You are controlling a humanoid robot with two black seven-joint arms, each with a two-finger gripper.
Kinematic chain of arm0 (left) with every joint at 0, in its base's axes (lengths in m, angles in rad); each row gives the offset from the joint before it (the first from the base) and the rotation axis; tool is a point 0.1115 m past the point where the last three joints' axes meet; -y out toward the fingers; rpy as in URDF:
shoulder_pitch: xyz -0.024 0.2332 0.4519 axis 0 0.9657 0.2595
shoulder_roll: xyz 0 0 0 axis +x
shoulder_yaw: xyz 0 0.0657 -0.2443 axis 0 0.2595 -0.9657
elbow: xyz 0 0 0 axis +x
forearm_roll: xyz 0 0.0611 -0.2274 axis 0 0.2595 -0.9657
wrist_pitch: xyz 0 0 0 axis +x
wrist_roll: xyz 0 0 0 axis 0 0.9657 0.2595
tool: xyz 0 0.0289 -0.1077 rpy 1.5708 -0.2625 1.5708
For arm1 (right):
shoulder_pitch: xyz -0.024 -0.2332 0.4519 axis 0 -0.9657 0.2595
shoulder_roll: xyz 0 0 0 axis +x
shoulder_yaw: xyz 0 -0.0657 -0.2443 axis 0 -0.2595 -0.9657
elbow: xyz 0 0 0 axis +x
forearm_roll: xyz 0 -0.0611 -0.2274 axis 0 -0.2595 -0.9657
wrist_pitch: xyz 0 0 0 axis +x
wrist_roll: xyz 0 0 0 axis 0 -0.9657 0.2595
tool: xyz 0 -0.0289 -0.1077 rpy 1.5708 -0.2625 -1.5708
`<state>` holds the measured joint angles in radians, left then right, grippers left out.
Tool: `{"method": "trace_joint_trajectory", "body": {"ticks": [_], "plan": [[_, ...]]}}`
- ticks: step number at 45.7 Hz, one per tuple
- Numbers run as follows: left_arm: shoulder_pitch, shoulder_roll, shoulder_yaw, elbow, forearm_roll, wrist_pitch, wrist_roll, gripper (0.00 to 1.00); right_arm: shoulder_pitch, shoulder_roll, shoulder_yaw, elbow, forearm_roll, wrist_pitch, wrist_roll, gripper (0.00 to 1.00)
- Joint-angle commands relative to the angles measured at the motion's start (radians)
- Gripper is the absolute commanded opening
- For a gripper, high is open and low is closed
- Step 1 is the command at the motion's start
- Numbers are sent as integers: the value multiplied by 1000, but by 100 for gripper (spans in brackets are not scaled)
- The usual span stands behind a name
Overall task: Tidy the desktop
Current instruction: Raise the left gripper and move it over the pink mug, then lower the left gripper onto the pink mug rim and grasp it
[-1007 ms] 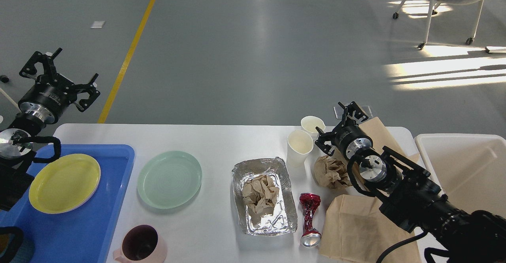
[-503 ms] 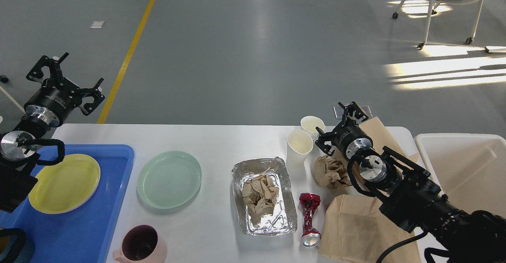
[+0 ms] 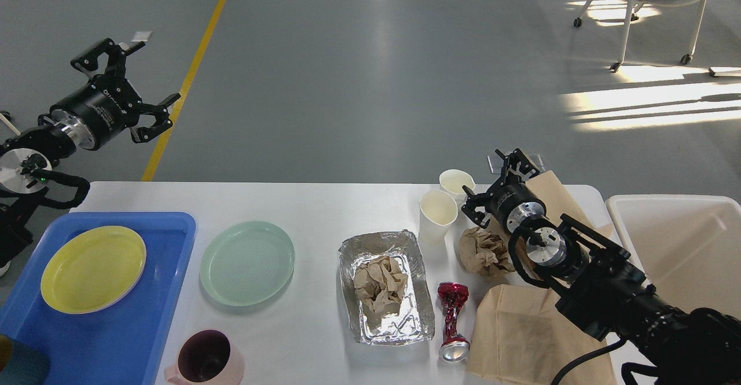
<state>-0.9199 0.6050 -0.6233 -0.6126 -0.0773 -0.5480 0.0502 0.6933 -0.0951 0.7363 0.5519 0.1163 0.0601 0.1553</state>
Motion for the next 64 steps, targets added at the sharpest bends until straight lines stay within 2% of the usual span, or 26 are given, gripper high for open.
{"method": "trace_joint_trajectory", "body": {"ticks": [1,6,7,13,17,26,31,33,43,56,64], "plan": [[-66,88,192,-42,5,-102,0,97,0,0,0,0,0,0,1,100],[-195,145,477,-42,8,-202,4,97,0,0,0,0,0,0,0,100],[-268,153,632,-42,8,-229,4,97,0,0,0,0,0,0,1,100],[-482,144,1106,-42,13,-262,4,97,0,0,0,0,0,0,0,100],[-576,110,1348,-42,11,-267,4,97,0,0,0,0,0,1,0,100],[-721,59,1648,-45,13,-277,8,97,0,0,0,0,0,1,0,100],[-772,7,1823,-81,14,-371,39,97,0,0,0,0,0,0,0,100],[-798,-17,1864,-107,16,-412,42,97,0,0,0,0,0,0,0,100],[-887,-120,2002,-196,19,-412,43,97,0,0,0,0,0,0,0,100],[-947,-312,2010,-449,76,-412,45,97,0,0,0,-1,-1,0,0,100],[-942,-403,1985,-472,91,-412,43,97,0,0,0,0,0,0,1,100]]}}
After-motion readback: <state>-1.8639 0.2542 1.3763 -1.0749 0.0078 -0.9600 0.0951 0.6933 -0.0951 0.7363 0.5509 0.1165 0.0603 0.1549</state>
